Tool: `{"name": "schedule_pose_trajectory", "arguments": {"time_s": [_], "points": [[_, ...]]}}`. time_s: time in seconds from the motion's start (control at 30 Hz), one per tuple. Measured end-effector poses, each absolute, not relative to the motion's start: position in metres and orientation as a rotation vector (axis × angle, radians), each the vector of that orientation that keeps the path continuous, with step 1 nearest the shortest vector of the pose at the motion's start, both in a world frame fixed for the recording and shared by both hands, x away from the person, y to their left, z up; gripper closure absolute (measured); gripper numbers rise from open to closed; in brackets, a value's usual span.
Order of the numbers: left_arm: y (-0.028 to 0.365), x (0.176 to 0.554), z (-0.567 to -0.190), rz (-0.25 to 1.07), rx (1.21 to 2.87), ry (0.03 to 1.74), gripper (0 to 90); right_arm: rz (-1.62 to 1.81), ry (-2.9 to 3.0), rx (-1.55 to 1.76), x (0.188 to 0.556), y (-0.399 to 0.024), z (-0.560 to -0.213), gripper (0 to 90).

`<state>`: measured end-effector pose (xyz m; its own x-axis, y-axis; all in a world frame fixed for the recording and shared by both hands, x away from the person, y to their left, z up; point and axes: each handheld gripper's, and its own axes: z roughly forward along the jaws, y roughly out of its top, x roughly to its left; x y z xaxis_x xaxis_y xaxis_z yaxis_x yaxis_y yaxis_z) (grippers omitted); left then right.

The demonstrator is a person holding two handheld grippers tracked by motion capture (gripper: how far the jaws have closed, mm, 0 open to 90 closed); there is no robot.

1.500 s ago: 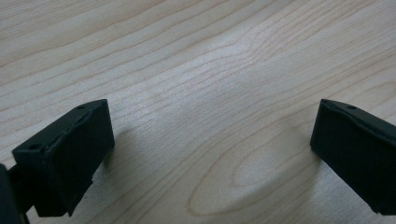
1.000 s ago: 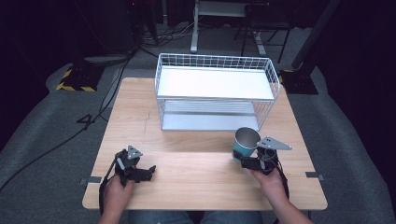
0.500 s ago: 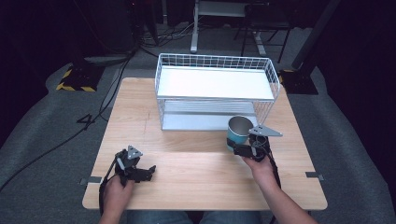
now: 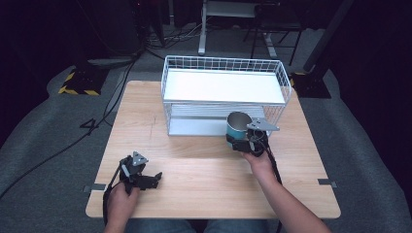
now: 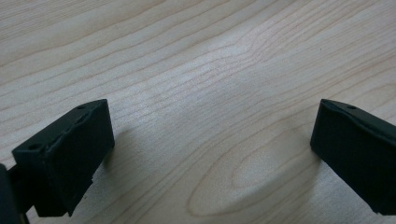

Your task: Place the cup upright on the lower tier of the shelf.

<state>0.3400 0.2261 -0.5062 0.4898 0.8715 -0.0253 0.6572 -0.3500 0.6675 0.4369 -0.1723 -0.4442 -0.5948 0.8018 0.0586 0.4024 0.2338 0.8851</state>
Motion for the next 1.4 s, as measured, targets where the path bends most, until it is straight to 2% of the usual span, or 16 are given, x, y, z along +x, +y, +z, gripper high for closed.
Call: {"name": "schedule_pose_trajectory", "arguments": {"time_s": [0.73,1.4], "points": [[0.226,0.340,-0.506,0.452,2.118,1.254,0.1,1.331,2.046,1.086,0.481,-0.149,-0.450,21.0],[0.226,0.340,-0.506,0.452,2.118,1.254,0.1,1.338,2.011,1.067,0.502,-0.114,-0.467,21.0]]}}
